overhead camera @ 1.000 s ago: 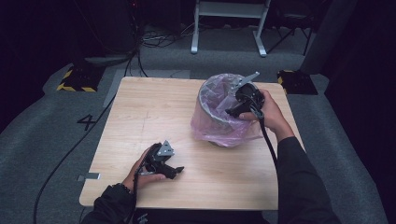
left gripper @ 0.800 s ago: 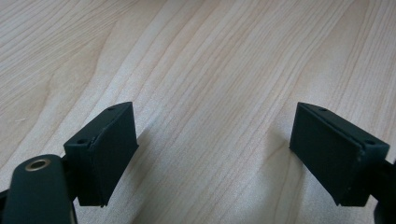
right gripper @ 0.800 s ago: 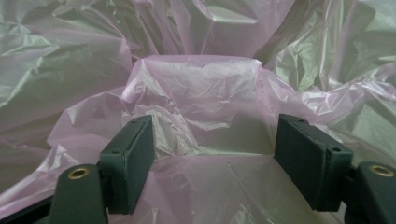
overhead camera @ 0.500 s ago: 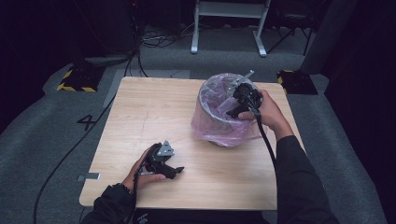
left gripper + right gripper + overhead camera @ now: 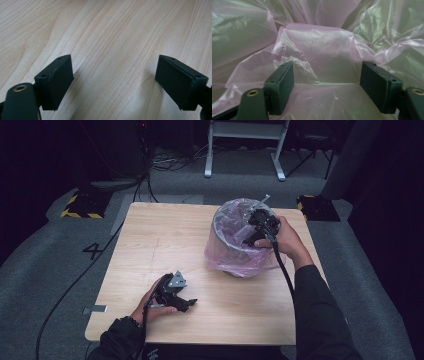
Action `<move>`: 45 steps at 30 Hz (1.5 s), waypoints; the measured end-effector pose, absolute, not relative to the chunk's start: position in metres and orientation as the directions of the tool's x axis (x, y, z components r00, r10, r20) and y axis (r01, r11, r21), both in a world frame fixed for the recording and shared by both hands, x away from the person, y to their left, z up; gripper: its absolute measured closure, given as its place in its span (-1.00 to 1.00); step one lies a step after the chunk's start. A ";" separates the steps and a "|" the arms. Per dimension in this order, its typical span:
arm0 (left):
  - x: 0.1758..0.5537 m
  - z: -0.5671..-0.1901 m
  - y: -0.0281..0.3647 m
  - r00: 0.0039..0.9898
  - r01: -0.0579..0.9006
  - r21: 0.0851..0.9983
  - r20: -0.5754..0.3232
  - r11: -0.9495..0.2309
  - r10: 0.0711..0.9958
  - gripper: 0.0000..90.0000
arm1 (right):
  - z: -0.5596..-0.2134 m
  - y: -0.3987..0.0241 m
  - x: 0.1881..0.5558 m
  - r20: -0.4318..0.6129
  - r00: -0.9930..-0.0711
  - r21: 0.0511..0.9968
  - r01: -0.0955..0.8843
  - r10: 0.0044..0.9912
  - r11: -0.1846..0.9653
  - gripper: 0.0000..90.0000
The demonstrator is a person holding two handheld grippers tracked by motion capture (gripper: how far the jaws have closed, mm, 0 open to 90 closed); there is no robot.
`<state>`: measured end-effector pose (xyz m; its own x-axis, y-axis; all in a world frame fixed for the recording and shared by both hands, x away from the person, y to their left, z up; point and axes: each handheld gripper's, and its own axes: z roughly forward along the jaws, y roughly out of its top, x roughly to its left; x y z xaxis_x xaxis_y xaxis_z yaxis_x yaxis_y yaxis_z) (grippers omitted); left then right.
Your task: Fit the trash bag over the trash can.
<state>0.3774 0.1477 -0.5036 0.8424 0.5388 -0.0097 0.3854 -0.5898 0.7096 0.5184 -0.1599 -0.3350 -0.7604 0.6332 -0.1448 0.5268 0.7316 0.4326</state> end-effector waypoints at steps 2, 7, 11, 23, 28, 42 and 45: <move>0.377 -0.504 0.148 0.843 0.385 0.710 -0.010 -0.590 0.538 -0.68 | -0.335 -0.159 0.519 -0.147 -0.763 0.412 0.531 0.630 0.740 -0.40; 0.378 -0.504 0.148 0.844 0.383 0.711 -0.009 -0.590 0.537 -0.68 | -0.336 -0.157 0.519 -0.156 -0.758 0.399 0.538 0.633 0.743 -0.41; 0.378 -0.504 0.148 0.844 0.383 0.711 -0.009 -0.590 0.537 -0.68 | -0.335 -0.158 0.518 -0.165 -0.749 0.424 0.534 0.642 0.731 -0.43; 0.378 -0.504 0.148 0.844 0.383 0.711 -0.009 -0.590 0.536 -0.68 | -0.331 -0.167 0.505 -0.195 -0.716 0.601 0.453 0.670 0.659 -0.46; 0.378 -0.504 0.148 0.844 0.383 0.711 -0.009 -0.590 0.537 -0.68 | -0.330 -0.170 0.501 -0.188 -0.718 0.642 0.426 0.670 0.637 -0.48; 0.377 -0.504 0.148 0.844 0.383 0.711 -0.009 -0.590 0.537 -0.68 | -0.325 -0.180 0.489 -0.154 -0.707 0.777 0.346 0.691 0.527 -0.53; 0.378 -0.504 0.148 0.844 0.383 0.711 -0.009 -0.590 0.536 -0.68 | -0.322 -0.182 0.485 -0.146 -0.711 0.797 0.327 0.688 0.508 -0.53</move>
<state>0.3775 0.1477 -0.5036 0.8440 0.5363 -0.0091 0.3829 -0.5904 0.7105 0.4850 -0.1817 -0.3224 -0.7113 0.6875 -0.1462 0.3271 0.5079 0.7969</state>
